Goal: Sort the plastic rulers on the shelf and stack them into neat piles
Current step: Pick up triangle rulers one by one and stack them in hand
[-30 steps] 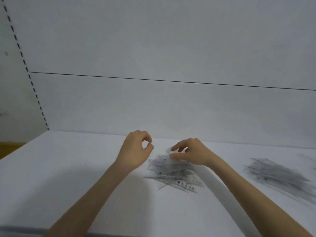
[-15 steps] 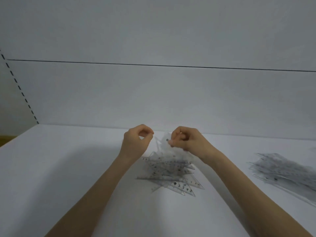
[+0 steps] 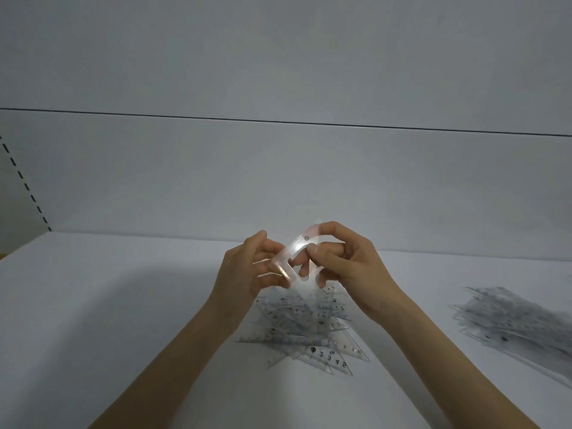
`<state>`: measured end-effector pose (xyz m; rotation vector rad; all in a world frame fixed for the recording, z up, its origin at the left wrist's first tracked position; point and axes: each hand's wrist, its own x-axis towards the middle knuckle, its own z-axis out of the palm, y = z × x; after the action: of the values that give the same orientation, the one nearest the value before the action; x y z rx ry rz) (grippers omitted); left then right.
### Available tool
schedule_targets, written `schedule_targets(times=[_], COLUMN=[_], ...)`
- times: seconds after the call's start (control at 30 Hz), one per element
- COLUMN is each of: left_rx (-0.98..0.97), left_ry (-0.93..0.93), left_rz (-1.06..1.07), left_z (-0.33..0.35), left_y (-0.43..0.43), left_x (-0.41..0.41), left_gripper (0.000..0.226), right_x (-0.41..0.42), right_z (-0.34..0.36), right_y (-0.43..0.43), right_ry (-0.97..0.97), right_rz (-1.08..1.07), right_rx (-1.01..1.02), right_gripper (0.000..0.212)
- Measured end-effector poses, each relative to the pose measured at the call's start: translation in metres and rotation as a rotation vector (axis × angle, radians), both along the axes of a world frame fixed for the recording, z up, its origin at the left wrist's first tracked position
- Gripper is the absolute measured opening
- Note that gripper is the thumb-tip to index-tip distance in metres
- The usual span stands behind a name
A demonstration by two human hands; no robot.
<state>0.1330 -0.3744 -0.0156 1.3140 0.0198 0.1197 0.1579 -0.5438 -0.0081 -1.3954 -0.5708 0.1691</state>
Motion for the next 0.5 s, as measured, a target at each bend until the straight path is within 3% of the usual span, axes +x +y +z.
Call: schedule_targets(times=[0.27, 0.4, 0.5], left_rx=[-0.073, -0.123, 0.034], left_ry=[-0.024, -0.069, -0.088], left_rz=[-0.265, -0.378, -0.359], left_z=[-0.004, -0.002, -0.004], left_y=[0.004, 0.004, 0.002], left_x=[-0.001, -0.002, -0.003], left_gripper=[0.04, 0.051, 0.029], right_x=[-0.001, 0.0, -0.001], right_z=[-0.005, -0.008, -0.012], right_y=[0.008, 0.011, 0.011], right_ry=[0.181, 0.28, 0.215], right_rz=[-0.033, -0.106, -0.166], right_rx=[0.09, 0.231, 0.15], right_gripper=[0.005, 0.019, 0.022])
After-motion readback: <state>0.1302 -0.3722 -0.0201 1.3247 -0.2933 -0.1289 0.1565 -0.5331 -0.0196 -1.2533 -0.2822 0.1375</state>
